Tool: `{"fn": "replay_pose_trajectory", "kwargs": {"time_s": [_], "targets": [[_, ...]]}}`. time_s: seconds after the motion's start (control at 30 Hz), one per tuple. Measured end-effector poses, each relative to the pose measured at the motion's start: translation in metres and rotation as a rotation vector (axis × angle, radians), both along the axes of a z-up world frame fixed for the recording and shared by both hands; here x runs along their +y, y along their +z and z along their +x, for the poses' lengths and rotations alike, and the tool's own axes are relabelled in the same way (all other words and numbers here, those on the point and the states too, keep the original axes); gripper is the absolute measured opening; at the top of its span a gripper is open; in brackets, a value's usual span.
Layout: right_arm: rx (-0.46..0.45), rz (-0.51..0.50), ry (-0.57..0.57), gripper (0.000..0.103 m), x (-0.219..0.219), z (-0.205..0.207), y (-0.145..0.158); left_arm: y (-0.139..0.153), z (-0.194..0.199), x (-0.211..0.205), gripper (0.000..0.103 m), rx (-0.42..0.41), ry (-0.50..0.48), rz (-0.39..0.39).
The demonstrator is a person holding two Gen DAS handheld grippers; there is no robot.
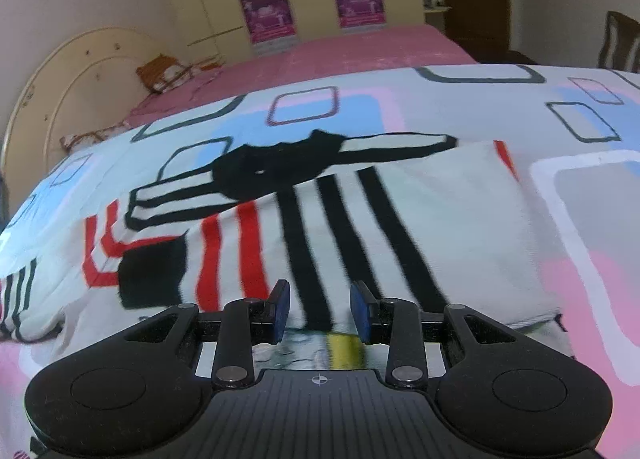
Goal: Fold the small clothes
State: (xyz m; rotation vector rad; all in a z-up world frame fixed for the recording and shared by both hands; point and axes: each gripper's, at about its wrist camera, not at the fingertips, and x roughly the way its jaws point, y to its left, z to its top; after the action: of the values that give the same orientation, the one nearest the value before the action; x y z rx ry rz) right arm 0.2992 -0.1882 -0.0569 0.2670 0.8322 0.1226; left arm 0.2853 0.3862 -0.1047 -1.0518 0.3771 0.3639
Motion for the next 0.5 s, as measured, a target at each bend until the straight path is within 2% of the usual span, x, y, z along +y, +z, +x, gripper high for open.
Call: {"fn": "replay_pose_trajectory", "kwargs": {"time_s": [0.17, 0.33, 0.5], "targets": [[-0.004, 0.011, -0.062, 0.034, -0.021, 0.000, 0.000, 0.029, 0.044, -0.061, 0.006, -0.049, -0.203, 0.095], [-0.009, 0.028, -0.110, 0.034, -0.041, -0.004, 0.000, 0.053, 0.085, -0.157, 0.006, -0.061, -0.440, 0.210], [-0.013, 0.039, -0.133, 0.034, -0.060, -0.011, -0.002, 0.058, 0.109, -0.251, 0.006, -0.049, -0.646, 0.321]]}}
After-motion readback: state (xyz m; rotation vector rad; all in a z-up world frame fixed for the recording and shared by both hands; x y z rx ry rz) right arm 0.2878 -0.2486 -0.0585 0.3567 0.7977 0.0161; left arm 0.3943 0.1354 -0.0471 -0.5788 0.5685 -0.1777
